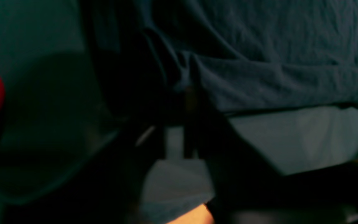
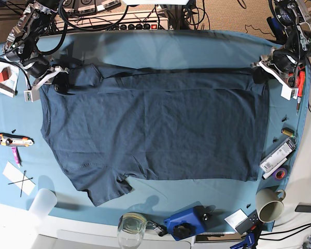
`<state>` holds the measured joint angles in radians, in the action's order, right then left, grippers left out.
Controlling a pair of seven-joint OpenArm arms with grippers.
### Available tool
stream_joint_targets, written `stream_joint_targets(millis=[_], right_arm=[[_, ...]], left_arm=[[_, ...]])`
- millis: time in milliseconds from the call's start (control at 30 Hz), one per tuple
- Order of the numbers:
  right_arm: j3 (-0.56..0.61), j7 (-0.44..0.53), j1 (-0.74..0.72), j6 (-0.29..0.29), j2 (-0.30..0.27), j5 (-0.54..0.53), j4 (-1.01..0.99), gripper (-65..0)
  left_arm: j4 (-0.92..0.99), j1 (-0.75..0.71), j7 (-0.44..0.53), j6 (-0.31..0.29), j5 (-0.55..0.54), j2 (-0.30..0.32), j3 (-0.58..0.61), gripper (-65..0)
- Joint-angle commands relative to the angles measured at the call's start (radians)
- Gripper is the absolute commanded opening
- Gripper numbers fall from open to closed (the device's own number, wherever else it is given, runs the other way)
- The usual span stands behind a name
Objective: Fold the T-shirt properly
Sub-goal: 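Lift the held edge and fold it over toward the hem with both grippers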
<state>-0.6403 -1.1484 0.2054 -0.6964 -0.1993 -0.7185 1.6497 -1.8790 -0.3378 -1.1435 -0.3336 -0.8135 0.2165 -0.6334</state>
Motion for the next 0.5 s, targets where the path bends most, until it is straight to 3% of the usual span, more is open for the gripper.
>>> stream_joint_targets(millis=[0,233,467], right_arm=[[-0.007,0.016,-0.006,-0.002,-0.017,-0.018,0.016,-65.0],[-0.007,0.018,-0.006,-0.002,-0.024,-0.018,0.016,-65.0],[-0.008,0.071,-0.007,-0.002,-0.084,-0.018,0.017,-65.0]], left_arm=[[-0.013,0.003,0.024,0.000,-0.017,0.011,-0.004,-65.0],[-0.024,0.003,0.017,0.000,-0.018,0.011,-0.005,-65.0],[-0.051,0.016,0.082,-0.003,-0.018,0.011,-0.005,-65.0]])
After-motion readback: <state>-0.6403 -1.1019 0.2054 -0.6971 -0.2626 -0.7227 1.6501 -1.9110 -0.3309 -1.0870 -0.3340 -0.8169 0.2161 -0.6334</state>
